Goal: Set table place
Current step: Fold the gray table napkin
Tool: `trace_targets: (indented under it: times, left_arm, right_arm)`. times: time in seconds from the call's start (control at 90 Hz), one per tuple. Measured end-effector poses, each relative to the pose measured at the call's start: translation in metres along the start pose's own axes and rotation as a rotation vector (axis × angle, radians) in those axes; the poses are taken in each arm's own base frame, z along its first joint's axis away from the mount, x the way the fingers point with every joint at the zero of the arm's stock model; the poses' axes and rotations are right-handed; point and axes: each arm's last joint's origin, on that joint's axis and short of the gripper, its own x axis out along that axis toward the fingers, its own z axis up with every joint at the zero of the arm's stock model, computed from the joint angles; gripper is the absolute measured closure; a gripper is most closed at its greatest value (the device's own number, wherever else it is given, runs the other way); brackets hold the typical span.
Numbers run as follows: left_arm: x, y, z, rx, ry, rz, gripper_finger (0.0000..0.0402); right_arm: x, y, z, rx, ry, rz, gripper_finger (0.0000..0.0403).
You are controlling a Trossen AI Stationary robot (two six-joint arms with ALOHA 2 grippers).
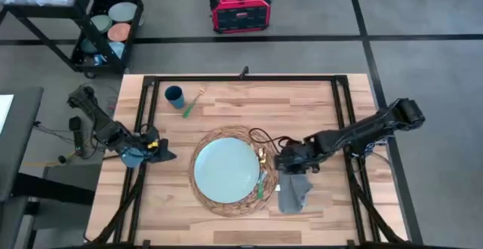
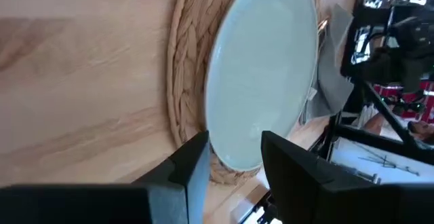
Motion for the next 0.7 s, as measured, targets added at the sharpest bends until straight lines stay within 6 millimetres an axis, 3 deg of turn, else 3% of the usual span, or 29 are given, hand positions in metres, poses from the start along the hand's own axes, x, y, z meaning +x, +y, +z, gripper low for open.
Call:
trace_targets:
  times: [0.156, 0.244, 0.422, 0.567, 0.7]
  left_arm:
    - [0.0, 0.0, 0.0, 0.003, 0.002, 0.0, 0.0283]
    - [0.0, 0.0, 0.0, -0.006, 0.006, 0.0, 0.0283]
    - [0.0, 0.0, -0.001, 0.006, 0.036, 0.014, 0.0283]
    - [0.0, 0.001, -0.001, 0.022, 0.029, 0.027, 0.0283]
    - [0.0, 0.001, 0.0, 0.021, 0.028, 0.028, 0.0283]
  right_arm:
    - [0.005, -0.004, -0.007, 0.012, -0.135, 0.009, 0.0289]
    - [-0.008, -0.012, -0.008, 0.069, -0.275, 0.011, 0.0291]
    - [-0.038, -0.032, -0.005, 0.131, -0.321, -0.102, 0.0301]
    - [-0.048, -0.051, -0.012, 0.208, -0.247, -0.274, 0.0337]
    - [-0.04, -0.048, -0.023, 0.18, -0.179, -0.259, 0.0391]
